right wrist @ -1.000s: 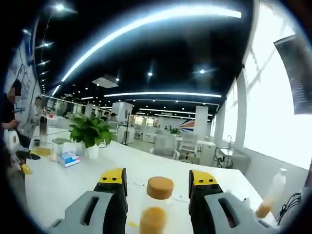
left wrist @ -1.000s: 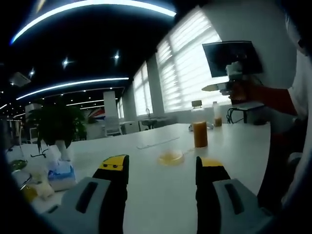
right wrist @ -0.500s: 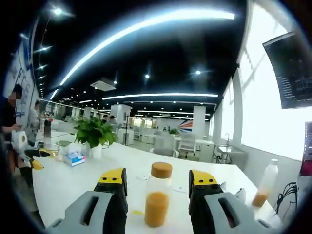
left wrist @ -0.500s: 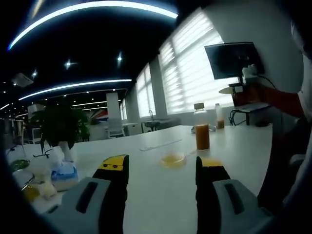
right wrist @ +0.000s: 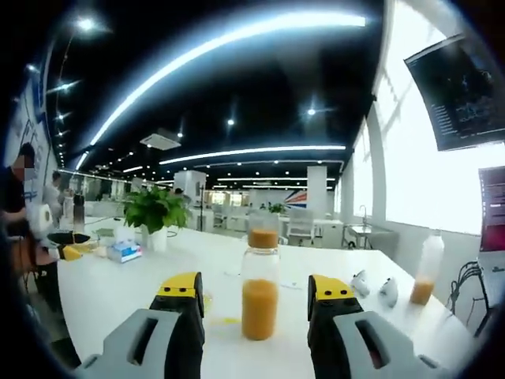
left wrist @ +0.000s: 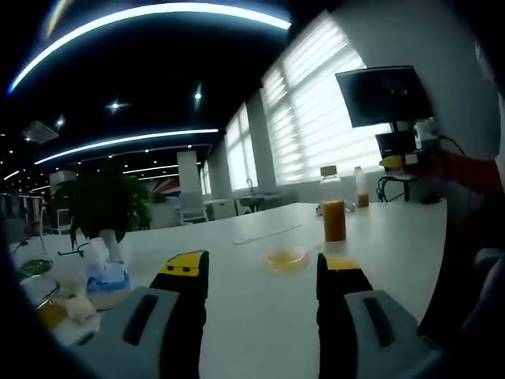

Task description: Open the Petri dish lid, place the lid on the table, pour the liquid culture medium into the Petri dish, pick up the Petri dish lid from the table, and close the Petri dish

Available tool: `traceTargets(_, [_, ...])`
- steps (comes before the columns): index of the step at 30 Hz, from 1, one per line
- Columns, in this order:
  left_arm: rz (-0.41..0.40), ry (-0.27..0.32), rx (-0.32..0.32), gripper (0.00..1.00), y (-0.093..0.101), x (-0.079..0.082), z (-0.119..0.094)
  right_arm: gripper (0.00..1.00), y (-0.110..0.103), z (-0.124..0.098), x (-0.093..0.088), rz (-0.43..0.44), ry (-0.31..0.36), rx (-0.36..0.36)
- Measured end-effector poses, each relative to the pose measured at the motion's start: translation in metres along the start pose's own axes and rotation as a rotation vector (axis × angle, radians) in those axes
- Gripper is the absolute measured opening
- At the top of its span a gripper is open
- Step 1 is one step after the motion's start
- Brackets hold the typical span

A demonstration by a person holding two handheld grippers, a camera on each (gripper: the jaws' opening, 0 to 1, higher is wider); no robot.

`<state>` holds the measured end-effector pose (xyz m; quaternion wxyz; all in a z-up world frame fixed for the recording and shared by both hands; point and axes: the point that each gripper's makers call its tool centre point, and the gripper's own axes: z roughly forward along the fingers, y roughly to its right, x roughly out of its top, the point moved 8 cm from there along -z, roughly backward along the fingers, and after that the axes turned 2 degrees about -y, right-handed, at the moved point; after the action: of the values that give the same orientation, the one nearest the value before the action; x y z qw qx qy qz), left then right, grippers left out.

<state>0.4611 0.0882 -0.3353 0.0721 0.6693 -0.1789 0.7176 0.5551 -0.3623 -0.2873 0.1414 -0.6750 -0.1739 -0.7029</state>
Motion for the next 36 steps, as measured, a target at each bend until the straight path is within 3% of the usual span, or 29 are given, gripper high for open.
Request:
traceTargets(11, [-0.003,0.010,0.022,0.47,-0.005,0.002,0.002,0.48,-0.002,-0.020,-0.020,0.037,-0.016,-0.016])
traceTargets(20, [0.008,0.045,0.036,0.47,-0.007,0.000,0.002,0.47,-0.017,-0.028,-0.037,0.037,-0.039,0.013])
traceTargets(36, [-0.013,0.042,0.094,0.47,-0.015,-0.009,0.000,0.48,-0.015,-0.038,-0.064,0.109,-0.057,-0.038])
